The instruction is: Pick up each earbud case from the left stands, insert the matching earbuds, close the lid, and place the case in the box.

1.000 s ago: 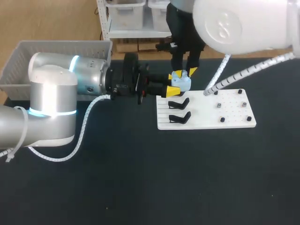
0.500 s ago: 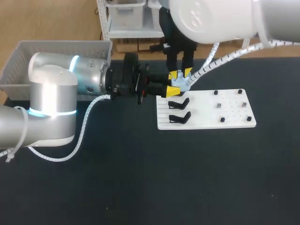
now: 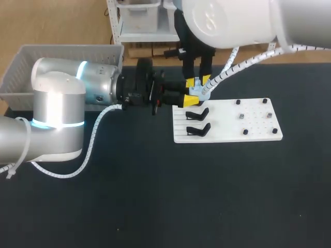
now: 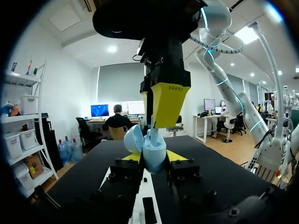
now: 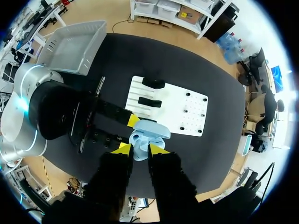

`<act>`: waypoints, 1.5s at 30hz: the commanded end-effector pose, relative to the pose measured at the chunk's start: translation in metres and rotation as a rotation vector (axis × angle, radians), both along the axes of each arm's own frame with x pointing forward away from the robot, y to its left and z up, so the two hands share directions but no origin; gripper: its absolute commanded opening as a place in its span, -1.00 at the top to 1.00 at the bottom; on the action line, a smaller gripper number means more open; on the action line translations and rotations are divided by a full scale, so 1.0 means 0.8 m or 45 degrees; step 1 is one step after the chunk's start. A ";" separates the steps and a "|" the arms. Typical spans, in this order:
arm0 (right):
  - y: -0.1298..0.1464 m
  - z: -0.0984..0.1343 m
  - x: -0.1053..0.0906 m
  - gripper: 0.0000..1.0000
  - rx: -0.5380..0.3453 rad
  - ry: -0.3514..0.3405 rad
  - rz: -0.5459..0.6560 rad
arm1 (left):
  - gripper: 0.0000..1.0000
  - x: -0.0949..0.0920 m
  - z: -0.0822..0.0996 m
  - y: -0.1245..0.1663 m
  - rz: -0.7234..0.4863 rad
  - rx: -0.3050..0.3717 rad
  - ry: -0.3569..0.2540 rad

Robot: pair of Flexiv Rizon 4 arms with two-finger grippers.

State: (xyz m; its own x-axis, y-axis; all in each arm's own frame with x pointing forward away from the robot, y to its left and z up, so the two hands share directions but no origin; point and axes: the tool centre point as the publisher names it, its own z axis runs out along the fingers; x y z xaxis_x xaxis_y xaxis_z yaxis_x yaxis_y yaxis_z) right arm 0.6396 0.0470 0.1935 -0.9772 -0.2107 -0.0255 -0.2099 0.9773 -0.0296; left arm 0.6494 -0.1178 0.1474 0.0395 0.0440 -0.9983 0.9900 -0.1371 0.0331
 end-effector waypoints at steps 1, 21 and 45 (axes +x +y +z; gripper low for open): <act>0.000 -0.003 0.002 1.00 0.001 0.003 -0.002 | 1.00 -0.002 -0.001 0.000 0.007 -0.005 -0.005; 0.007 -0.010 0.009 1.00 -0.013 0.007 0.009 | 1.00 -0.002 -0.001 0.000 0.007 -0.005 -0.005; -0.002 0.016 -0.007 -1.00 0.011 -0.011 0.024 | 1.00 -0.002 -0.001 0.000 0.007 -0.005 -0.005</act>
State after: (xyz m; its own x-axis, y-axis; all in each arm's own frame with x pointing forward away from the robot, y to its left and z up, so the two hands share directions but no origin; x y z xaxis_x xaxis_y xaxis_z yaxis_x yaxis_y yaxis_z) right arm 0.6446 0.0540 0.1971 -0.9736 -0.2281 -0.0112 -0.2276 0.9730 -0.0372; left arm 0.6495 -0.1180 0.1473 0.0395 0.0443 -0.9982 0.9900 -0.1370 0.0331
